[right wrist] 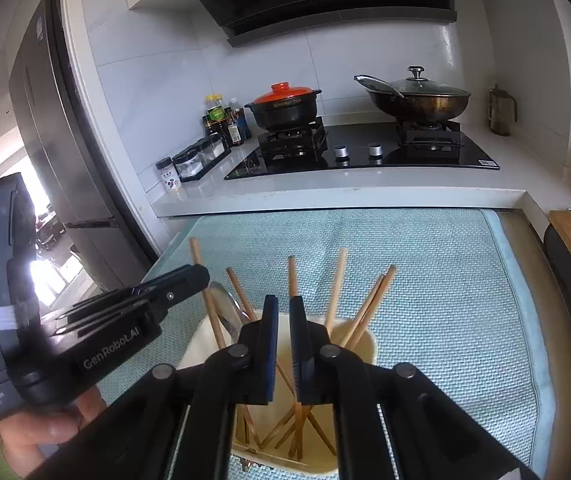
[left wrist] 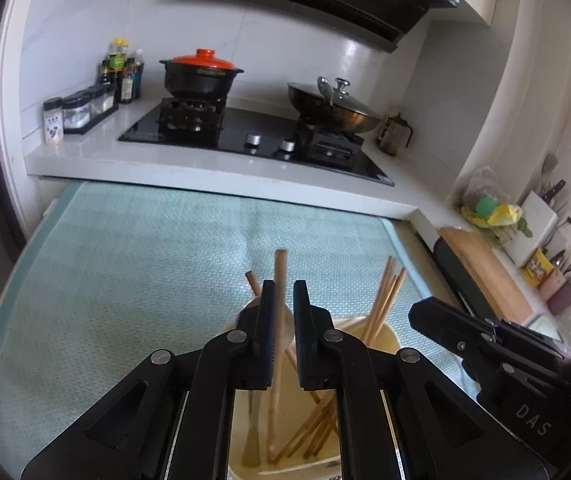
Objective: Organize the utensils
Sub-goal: 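Open both grippers to drop the chopsticks into the caddy, then lower the right gripper onto a loose chopstick on the mat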
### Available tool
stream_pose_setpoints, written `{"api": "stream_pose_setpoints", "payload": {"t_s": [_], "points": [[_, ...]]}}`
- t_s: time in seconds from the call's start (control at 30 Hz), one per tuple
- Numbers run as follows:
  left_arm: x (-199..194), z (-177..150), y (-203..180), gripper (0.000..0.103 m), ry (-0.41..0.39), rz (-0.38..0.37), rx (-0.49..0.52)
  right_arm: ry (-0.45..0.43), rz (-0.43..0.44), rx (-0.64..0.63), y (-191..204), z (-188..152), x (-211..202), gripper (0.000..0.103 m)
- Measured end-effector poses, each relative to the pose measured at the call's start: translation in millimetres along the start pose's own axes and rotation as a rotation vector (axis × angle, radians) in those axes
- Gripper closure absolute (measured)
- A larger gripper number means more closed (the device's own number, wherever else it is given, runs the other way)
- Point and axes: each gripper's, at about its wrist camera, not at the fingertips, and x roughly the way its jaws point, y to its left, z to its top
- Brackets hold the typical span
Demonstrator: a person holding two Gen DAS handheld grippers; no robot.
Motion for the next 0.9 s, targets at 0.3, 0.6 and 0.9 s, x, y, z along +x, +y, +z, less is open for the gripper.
{"api": "stream_pose_setpoints", "payload": {"t_s": [0.3,0.6,0.9], "points": [[-85,-7,12,0.017,-0.105,0.034,0.050,-0.134,-0.030,-0.030,18,8,-62,0.048],[-201,-114,16,0.003,-0.022,0.092,0.223,-0.098,-0.076,-0.142,42,-74,-181,0.041],[-246,-263,16,0.002,0.117,0.072,0.099,-0.002,-0.164,-0.082,47,-239,-245,0.041]]}}
